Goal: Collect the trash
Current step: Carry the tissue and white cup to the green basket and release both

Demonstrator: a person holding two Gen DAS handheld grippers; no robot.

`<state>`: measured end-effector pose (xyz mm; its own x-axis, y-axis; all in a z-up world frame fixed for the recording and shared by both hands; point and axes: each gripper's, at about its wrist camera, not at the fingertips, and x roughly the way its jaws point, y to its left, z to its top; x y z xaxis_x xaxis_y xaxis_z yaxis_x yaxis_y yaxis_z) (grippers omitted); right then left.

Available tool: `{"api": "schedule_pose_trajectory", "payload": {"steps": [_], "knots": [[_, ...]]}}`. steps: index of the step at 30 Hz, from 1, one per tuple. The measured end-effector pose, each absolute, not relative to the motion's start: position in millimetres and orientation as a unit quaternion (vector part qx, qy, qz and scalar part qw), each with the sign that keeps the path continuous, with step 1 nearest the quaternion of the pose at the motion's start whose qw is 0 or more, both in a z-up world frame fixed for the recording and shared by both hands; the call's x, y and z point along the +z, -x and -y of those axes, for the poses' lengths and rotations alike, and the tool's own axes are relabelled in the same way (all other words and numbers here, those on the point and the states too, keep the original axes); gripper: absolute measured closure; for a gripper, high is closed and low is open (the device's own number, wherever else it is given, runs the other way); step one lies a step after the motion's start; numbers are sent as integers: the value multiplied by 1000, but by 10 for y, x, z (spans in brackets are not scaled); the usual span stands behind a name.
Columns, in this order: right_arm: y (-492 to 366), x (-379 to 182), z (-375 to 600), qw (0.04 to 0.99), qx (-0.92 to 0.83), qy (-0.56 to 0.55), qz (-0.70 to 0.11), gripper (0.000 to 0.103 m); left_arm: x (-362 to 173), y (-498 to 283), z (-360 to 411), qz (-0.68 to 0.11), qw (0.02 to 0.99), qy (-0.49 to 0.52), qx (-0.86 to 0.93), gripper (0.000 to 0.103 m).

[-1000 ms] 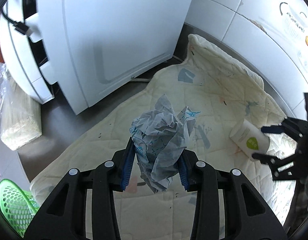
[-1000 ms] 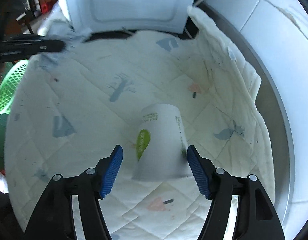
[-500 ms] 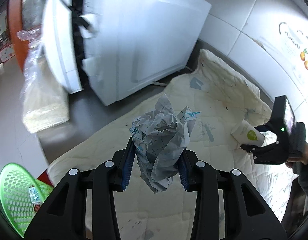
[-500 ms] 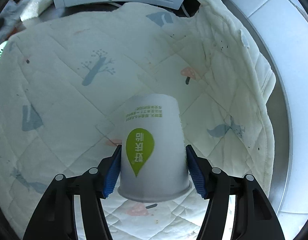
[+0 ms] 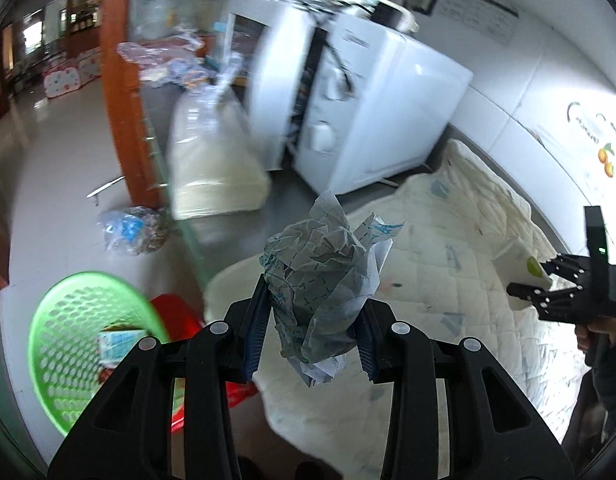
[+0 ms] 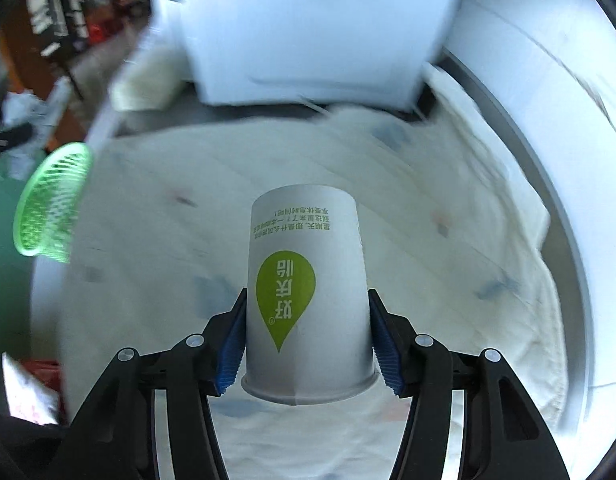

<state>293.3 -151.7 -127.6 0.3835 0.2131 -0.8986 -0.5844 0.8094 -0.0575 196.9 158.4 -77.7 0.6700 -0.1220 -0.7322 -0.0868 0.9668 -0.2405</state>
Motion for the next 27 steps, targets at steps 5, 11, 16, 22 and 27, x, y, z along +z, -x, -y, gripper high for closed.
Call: {"api": "schedule_pose_trajectory", "payload": {"steps": [5,11,16,22,27], "knots": [[-2617,-1138,781,803,323,170,-471,49,-792,-1639,-2029,-401,905,138,33,65],[-2254,-1117,-211,770,418,156,-456,49,-1006,-1267,-2684,-414,890,161,100,65],[-2133,-1254,-961,745,463,145,-458,48,-1327,-1105,-3152,-440,869,179,139,65],[-2080,-1473,-1813,722,489,140,-469,47,-1702,-1001,-3562,-471,845,186,170,62],[-2087,-1637,-2302,709,496,135,-482,45,-1826,-961,-3847,-478,834,204,184,55]]}}
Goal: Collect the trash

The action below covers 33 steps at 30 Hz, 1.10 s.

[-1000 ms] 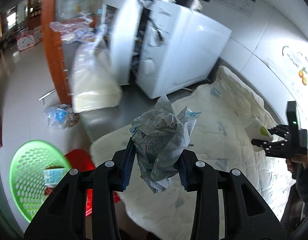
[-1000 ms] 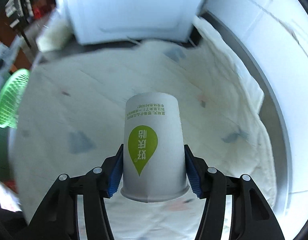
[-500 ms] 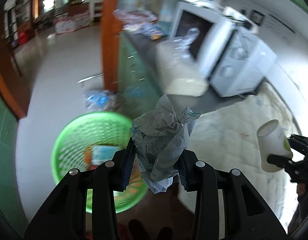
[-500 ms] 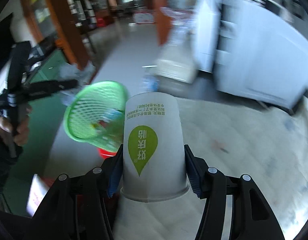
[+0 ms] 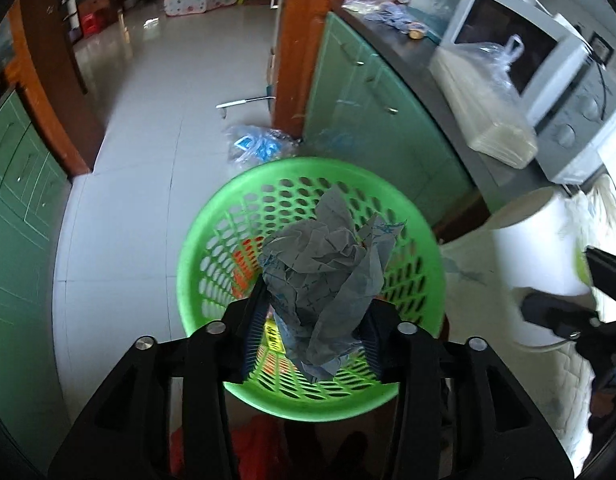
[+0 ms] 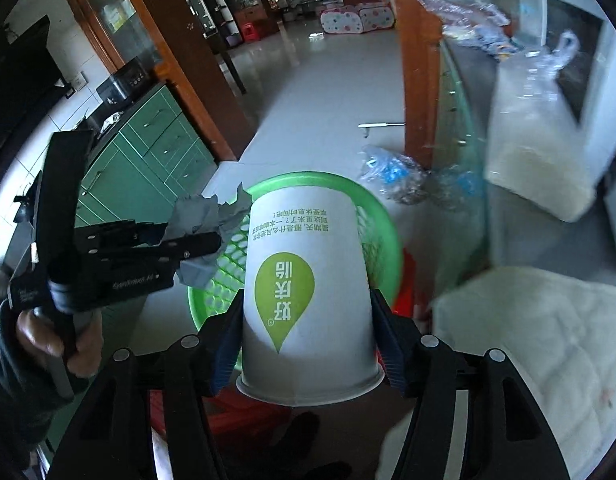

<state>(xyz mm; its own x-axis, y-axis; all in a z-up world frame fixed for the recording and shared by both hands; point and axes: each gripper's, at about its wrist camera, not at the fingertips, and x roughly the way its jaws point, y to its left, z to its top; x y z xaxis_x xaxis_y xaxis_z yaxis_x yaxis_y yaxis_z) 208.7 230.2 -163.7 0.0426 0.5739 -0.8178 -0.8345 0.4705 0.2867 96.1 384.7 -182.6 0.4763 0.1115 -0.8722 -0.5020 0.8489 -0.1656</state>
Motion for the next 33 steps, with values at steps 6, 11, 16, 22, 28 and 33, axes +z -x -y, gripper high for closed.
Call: {"api": "schedule_pose_trajectory", "payload": {"steps": [6,11,16,22,28,33], "knots": [[-2080,-1815,-2719,702,506,121,-487,44,-1848,-906,-4052,-472,831,218,198,41],[-2030,-1862,-2818,699,508,114,-491,42,-1859,-803,-4159,-468,828,227,207,35],[-1948,-1777,-2677,699,514,113,-483,35,-1866,-719,-4200,-467,826,235,211,34],[-1858,-1620,-2349,718,501,116,-469,30,-1749,-682,-4081,-456,834,234,205,31],[-1770,-1511,-1938,742,476,122,-456,22,-1560,-657,-3824,-441,846,220,204,22],[-1712,-1383,-1564,764,448,124,-447,18,-1324,-623,-3468,-423,860,201,202,13]]}}
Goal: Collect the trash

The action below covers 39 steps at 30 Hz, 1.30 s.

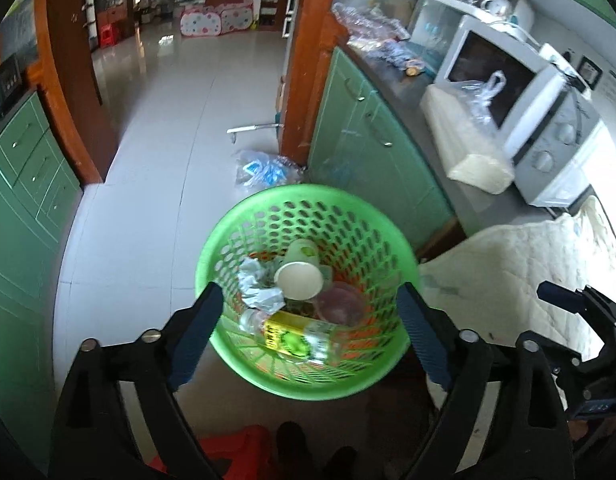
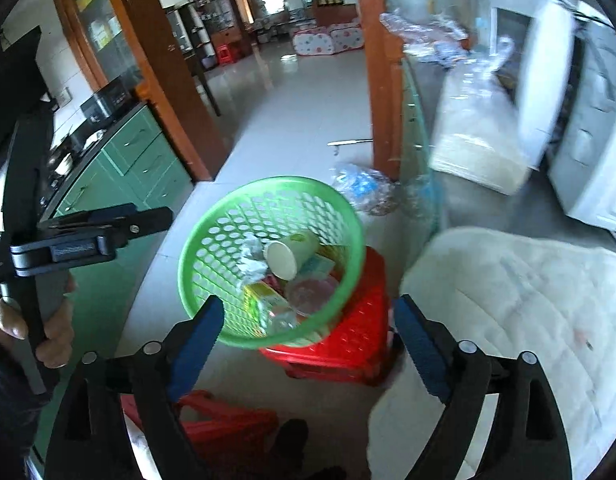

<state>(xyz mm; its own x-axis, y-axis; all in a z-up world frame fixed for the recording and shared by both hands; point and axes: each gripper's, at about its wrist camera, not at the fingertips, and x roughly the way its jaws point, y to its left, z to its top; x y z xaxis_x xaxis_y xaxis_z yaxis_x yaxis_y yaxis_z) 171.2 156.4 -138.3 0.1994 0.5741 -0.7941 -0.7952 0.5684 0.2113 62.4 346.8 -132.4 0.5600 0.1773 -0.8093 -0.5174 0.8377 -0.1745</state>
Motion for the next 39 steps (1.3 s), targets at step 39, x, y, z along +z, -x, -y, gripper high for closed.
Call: {"api": "schedule_pose_trajectory", "payload": {"steps": [39], "knots": [[-1093,-478,1159,903,213,34,-371,9,-221,-383,-1042,-329,937,48,105,5]]}}
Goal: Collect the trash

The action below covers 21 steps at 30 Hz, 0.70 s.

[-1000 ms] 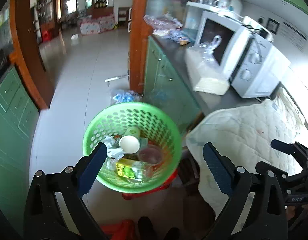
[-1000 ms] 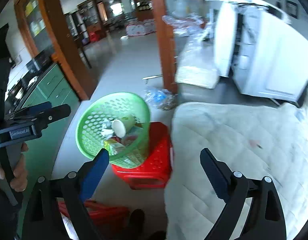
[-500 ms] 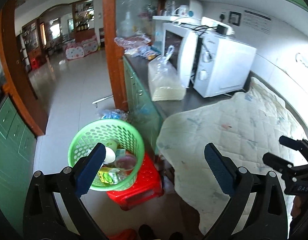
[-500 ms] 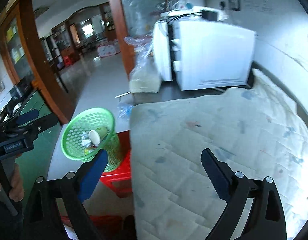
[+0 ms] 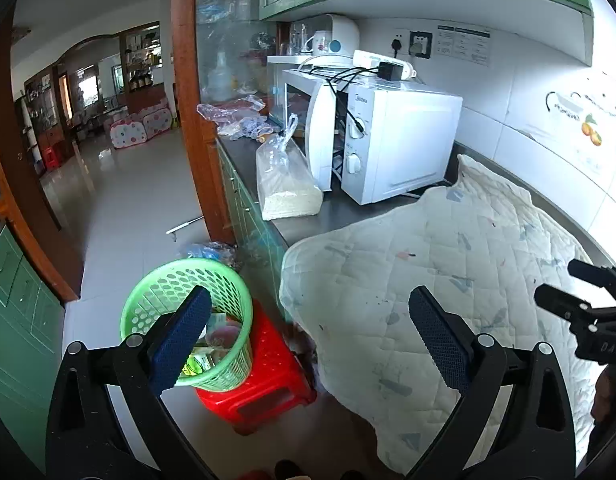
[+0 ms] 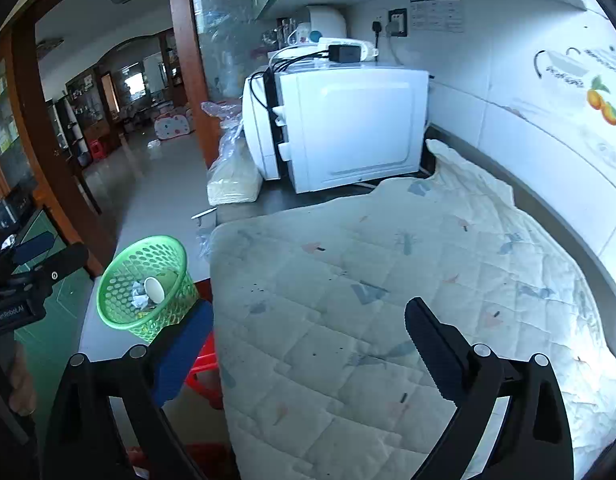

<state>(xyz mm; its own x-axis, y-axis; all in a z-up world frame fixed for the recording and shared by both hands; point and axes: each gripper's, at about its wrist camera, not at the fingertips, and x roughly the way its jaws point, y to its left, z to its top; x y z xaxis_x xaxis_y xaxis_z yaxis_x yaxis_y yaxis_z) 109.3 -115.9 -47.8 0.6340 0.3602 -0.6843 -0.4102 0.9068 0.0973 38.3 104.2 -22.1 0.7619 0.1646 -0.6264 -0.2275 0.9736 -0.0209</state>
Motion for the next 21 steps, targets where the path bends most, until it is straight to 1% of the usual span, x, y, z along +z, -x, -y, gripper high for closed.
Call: {"api": "schedule_pose_trajectory", "payload": {"steps": [21], "knots": [[-1005,-357,1274,911,198,40,-360,9,-128,-334,-893,-315,945,38,85,5]]}}
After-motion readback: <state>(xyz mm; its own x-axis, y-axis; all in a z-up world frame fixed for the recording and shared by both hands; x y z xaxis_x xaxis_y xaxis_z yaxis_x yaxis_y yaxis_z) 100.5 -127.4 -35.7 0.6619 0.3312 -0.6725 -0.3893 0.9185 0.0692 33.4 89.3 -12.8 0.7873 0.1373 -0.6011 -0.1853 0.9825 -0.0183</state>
